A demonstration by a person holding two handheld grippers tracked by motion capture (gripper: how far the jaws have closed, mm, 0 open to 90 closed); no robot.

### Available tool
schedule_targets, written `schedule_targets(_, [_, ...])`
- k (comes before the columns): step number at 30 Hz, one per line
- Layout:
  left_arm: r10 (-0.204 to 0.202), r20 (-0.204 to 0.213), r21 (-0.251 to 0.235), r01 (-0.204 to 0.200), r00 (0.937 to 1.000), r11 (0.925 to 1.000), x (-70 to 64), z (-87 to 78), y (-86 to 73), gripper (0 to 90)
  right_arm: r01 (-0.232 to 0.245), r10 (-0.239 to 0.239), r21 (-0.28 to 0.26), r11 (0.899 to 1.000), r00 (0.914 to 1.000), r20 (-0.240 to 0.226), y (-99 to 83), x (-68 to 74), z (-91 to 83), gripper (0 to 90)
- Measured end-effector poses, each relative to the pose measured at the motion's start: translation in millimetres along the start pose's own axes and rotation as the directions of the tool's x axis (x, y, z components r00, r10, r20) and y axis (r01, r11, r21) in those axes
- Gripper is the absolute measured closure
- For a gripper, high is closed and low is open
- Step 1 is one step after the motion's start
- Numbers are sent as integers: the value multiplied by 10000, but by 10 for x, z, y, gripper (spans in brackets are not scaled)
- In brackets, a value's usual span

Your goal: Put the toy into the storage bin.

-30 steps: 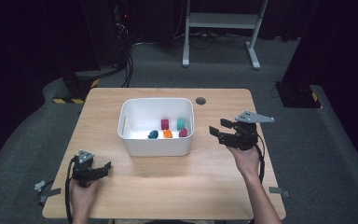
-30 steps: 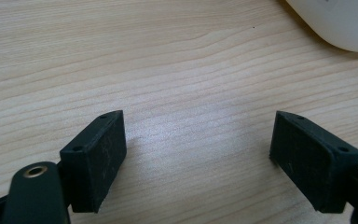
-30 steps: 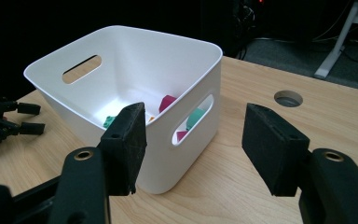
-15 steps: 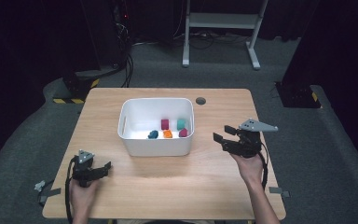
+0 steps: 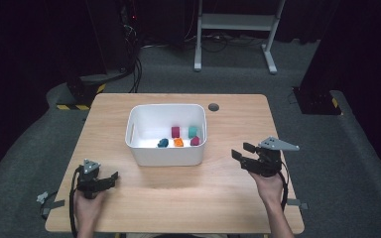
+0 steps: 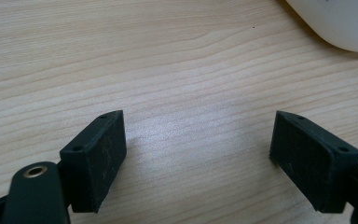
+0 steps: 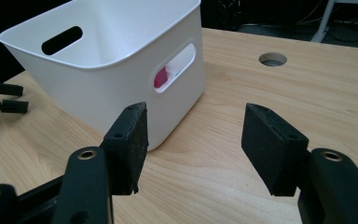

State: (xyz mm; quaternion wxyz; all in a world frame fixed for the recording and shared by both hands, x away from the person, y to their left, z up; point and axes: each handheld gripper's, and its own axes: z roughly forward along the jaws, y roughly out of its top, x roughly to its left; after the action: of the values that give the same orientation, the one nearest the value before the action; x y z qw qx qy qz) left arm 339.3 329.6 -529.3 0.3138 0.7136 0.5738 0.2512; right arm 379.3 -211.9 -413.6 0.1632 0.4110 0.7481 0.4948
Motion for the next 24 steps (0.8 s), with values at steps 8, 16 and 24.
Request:
schedule_targets(8, [1,-3,4,-1,10000,10000,-1,-1,0,184,-113,111,103,9999,9997,216,-156,-13,24,413])
schedule_targets(16, [2,0,-2,-2,10000,10000,-1,0,-1,184,-175,161,331,9993,9991,401,-282,-24,85,414])
schedule_targets(24, [1,-2,2,-1,10000,10000,-1,-1,0,184,-198,152,702,9973,9977,654,-399,-12,182,414])
